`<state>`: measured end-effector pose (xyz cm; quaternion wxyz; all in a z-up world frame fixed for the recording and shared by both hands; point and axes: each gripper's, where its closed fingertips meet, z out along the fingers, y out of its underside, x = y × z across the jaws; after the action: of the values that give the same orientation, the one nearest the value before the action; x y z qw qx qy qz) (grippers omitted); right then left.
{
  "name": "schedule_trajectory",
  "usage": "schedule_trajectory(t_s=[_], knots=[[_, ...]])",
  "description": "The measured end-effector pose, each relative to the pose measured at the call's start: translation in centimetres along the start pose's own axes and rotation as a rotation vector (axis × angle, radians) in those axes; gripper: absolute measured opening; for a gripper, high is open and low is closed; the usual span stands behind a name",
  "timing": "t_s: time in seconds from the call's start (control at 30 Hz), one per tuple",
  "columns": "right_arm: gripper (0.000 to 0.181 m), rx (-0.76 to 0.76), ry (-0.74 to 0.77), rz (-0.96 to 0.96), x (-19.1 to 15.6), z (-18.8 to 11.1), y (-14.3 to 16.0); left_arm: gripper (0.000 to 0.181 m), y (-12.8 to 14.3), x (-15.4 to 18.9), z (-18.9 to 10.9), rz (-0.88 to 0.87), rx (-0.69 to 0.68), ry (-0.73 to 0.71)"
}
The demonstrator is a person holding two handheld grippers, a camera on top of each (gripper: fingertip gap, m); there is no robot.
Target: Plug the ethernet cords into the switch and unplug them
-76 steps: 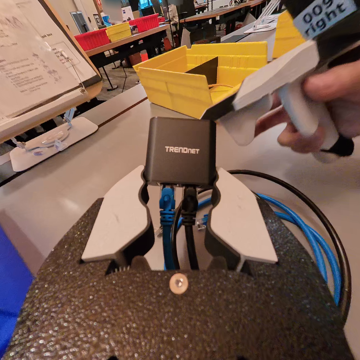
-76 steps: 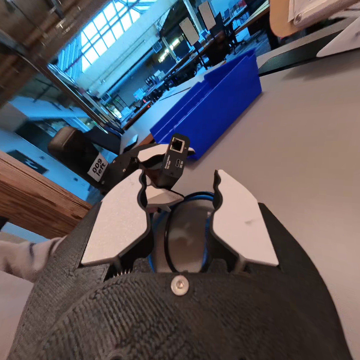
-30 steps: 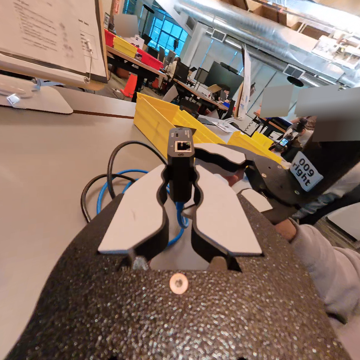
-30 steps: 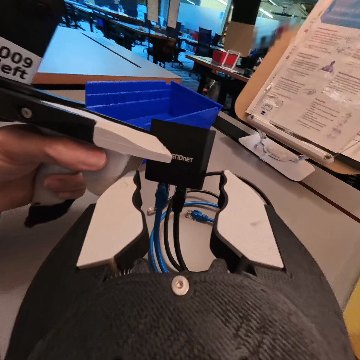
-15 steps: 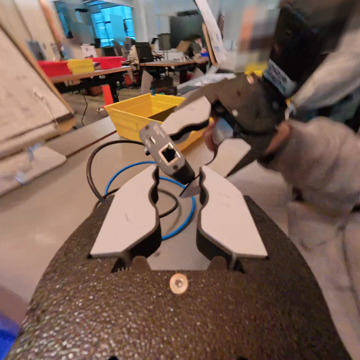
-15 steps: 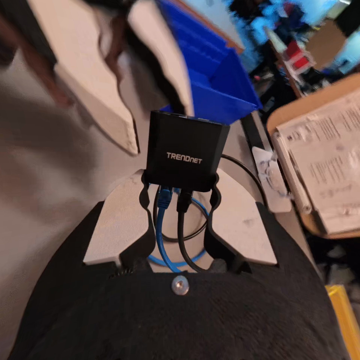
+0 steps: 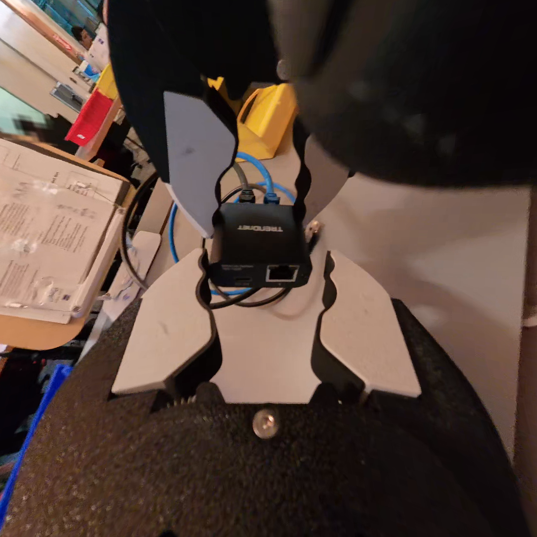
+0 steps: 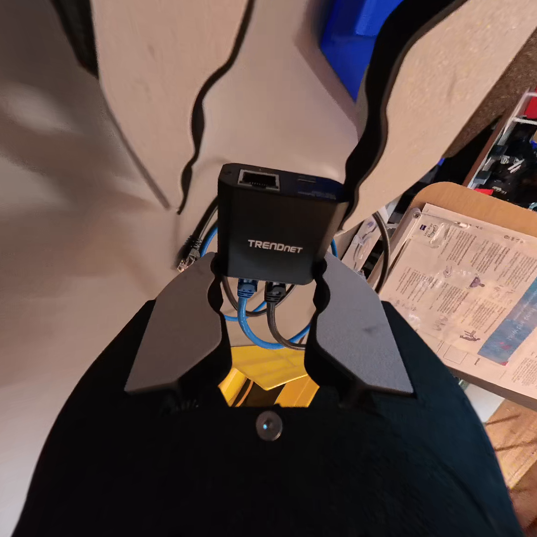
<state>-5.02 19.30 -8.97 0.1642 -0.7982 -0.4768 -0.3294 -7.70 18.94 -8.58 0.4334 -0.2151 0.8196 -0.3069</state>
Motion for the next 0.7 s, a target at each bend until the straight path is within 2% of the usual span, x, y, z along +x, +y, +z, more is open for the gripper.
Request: schedule_trajectory(t_s=[0.03, 0.13, 0.17, 0.27, 0.33, 0.4, 0.47, 0.53, 0.63, 0.7], knots=[[0.062, 0.003, 0.003, -0.002, 0.1, -0.1, 0.0, 0.077, -0.2, 0.1, 0.0, -0.006, 0.014, 0.003], [0.062, 0.047, -0.02, -0.008, -0.3, -0.5, -0.3, 0.072, -0.2, 0.0, -0.1, 0.034, 0.025, -0.012], [0.062, 0.059, -0.026, -0.007, -0.4, -0.6, -0.4, 0.062, -0.2, -0.3, -0.1, 0.033, 0.031, -0.021], [0.062, 0.07, -0.009, -0.003, -0.1, -0.8, -0.3, 0.062, -0.5, -0.5, -0.3, 0.041, 0.071, -0.028], [0.062, 0.102, 0.063, 0.027, 0.9, -1.2, -0.2, 0.061, -0.7, -1.2, -0.4, 0.026, 0.103, -0.064], [0.06, 0.151, 0.161, 0.154, 2.5, -2.2, 0.9, 0.061, -0.8, -2.2, -1.0, -0.048, 0.155, -0.083], [0.062, 0.203, 0.293, 0.399, 4.3, -3.6, 3.1, 0.061, -0.6, -3.5, -1.9, -0.118, 0.222, -0.118], [0.066, 0.42, 0.252, 0.752, 4.0, -4.8, 2.9, 0.061, -0.5, -5.0, -2.8, -0.212, 0.303, -0.155], [0.059, 0.962, 0.067, 1.382, 3.9, -6.3, 0.5, 0.061, -0.4, -6.4, -3.8, -0.287, 0.4, -0.213], [0.056, 1.3, -0.135, 1.698, 3.8, -6.3, -0.2, 0.061, -0.5, -6.7, -3.8, -0.288, 0.422, -0.243]])
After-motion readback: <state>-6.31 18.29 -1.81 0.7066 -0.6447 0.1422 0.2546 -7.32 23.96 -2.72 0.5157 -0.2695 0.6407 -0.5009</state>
